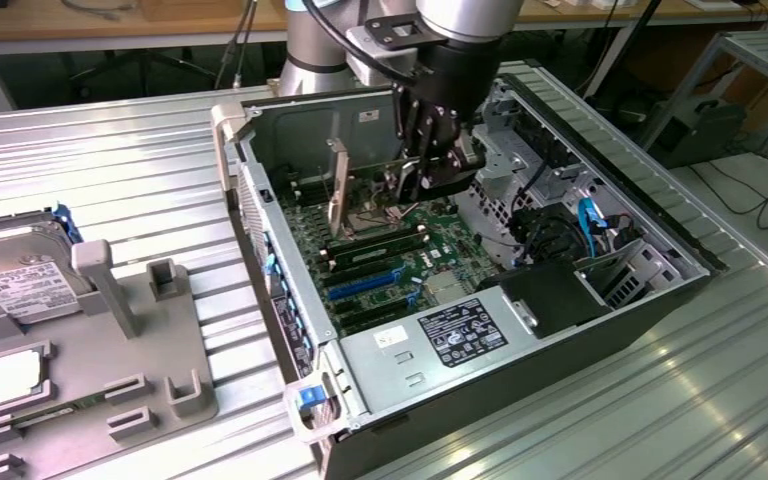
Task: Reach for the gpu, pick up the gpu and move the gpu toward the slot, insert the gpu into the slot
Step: 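Insert the gpu into the slot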
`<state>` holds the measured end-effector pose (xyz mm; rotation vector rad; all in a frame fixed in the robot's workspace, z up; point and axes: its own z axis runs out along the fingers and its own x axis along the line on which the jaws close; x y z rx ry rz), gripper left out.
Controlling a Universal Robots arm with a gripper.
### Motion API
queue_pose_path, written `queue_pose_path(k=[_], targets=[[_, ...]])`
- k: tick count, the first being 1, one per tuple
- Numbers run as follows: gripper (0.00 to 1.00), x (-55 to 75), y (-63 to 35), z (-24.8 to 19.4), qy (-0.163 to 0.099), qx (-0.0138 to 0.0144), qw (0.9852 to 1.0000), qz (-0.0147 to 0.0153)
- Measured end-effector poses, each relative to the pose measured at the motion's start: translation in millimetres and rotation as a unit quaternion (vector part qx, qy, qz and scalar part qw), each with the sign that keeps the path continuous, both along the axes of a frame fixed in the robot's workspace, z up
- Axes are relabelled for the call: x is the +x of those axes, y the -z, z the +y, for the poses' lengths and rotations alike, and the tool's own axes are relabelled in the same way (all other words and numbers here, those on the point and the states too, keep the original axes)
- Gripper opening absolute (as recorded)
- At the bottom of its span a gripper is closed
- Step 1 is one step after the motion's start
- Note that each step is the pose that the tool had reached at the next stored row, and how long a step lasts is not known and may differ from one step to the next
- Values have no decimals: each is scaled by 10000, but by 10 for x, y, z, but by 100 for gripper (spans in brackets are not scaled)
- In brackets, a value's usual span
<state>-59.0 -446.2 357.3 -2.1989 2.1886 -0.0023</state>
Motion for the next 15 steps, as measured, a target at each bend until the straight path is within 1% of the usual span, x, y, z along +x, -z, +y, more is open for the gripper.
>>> queue_pose_path(k=[7,10,15], targets=[[28,-35,71,0,36,-1,10000,0],[28,-87,94,0,36,0,10000,1],[28,-101,138,-1,35,0,10000,1]])
